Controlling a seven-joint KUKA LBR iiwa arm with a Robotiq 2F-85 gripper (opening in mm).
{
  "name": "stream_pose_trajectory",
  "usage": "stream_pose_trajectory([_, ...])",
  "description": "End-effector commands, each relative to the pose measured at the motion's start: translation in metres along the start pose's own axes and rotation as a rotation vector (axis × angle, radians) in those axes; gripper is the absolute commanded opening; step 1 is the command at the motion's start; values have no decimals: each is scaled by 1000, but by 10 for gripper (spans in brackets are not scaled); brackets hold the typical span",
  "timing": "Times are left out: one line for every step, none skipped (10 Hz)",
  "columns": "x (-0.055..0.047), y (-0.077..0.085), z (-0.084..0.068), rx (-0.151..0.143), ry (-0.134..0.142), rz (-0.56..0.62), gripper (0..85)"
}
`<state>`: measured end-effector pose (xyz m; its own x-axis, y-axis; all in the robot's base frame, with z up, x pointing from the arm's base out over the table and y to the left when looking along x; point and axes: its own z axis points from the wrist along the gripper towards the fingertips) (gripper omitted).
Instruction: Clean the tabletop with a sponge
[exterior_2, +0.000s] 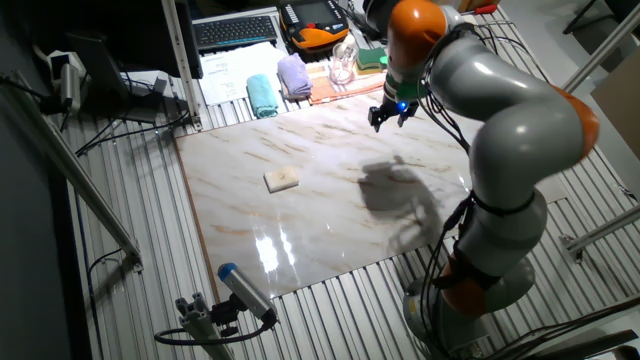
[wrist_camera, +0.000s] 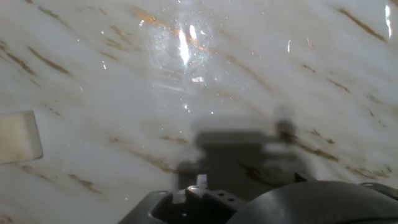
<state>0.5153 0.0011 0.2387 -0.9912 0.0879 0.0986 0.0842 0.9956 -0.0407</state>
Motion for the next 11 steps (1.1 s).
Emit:
stream_pose_trajectory([0,0,0,0,4,1,0])
stream_pose_trajectory([0,0,0,0,2,1,0])
stream_pose_trajectory([0,0,0,0,2,0,0])
stream_pose_trajectory([0,0,0,-1,3,-2,0])
stream_pose_trajectory([0,0,0,-3,3,-2,0])
stream_pose_trajectory([0,0,0,-3,1,-2,0])
stream_pose_trajectory([0,1,1,-6,-6,2,0])
stream_pose_trajectory([-2,1,2,-9,-21,1,0])
stream_pose_trajectory([-2,2,2,-10,-26,-1,0])
stream_pose_trajectory([-3,3,3,-13,-30,-4,0])
stream_pose_trajectory([-4,4,3,-18,-34,-4,0])
